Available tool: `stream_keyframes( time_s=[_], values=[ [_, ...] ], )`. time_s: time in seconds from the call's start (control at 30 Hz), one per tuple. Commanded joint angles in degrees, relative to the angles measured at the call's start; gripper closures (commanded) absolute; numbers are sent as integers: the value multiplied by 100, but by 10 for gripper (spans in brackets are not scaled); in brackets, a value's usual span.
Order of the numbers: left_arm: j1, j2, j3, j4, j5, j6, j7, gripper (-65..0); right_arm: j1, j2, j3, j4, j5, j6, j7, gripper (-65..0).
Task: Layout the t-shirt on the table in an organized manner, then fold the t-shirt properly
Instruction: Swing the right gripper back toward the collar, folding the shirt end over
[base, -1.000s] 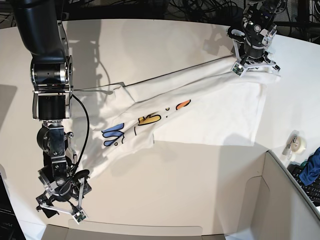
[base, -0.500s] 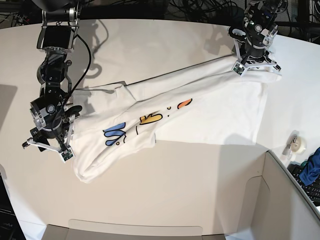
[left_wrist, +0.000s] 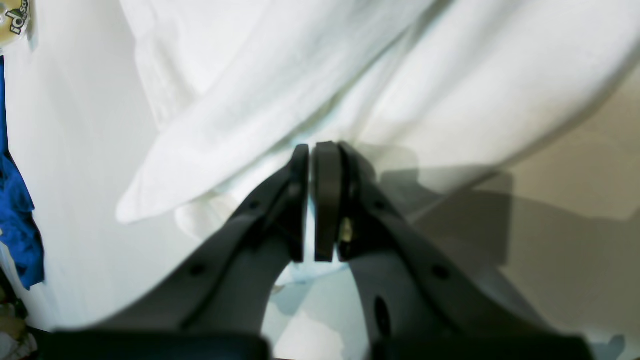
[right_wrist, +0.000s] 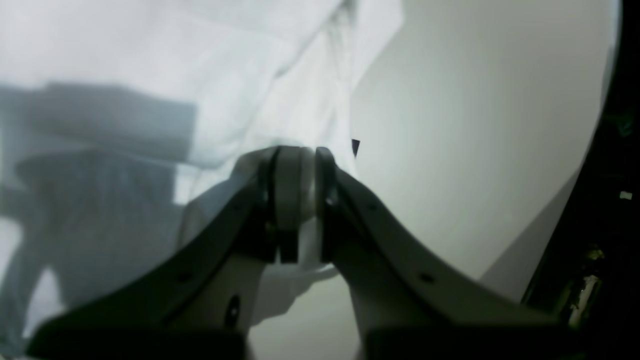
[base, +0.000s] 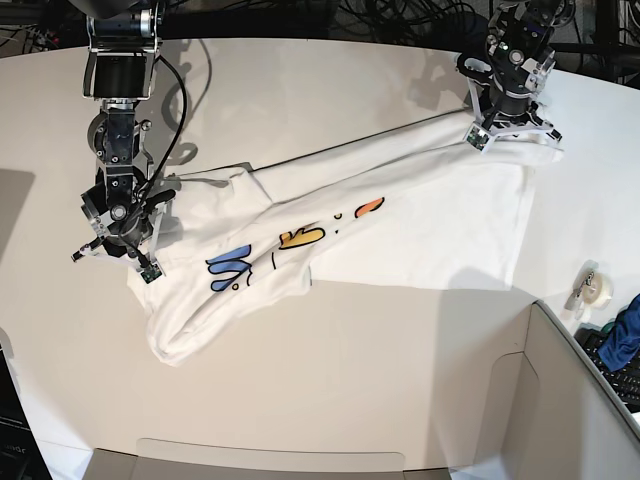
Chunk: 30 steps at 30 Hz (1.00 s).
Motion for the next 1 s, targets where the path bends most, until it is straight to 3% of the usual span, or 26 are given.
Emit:
stream_keyframes(
  time_s=[0.0, 0.23, 0.43, 0.63, 0.77, 0.87, 0.97],
  values=[
    [179, -13, 51, -136, -474, -348, 646, -28, -99, 49, 18, 111, -1, 14, -85, -50],
    [179, -22, 51, -136, -474, -348, 664, -28, -1295, 312, 18, 1623, -1, 32, -666, -50],
    [223, -22, 51, -110, -474, -348, 682, -28, -2332, 734, 18, 2933, -1, 32, -1140, -50],
    [416, -154, 42, 224, -474, -348, 726, -29, -3044, 1042, 27, 3548, -1, 41, -1457, -50],
    [478, -198, 42, 286, -474, -348, 726, -29, -3343, 1077, 62, 3575, -1, 41, -1457, -50],
    [478, -198, -37, 286, -474, -348, 726, -29, -3457, 1033, 476, 3671, 34, 41, -1325, -49],
    [443, -163, -152, 286, -474, -348, 726, -29, -3299, 743, 924, 3812, 34, 41, -982, -49]
  ],
)
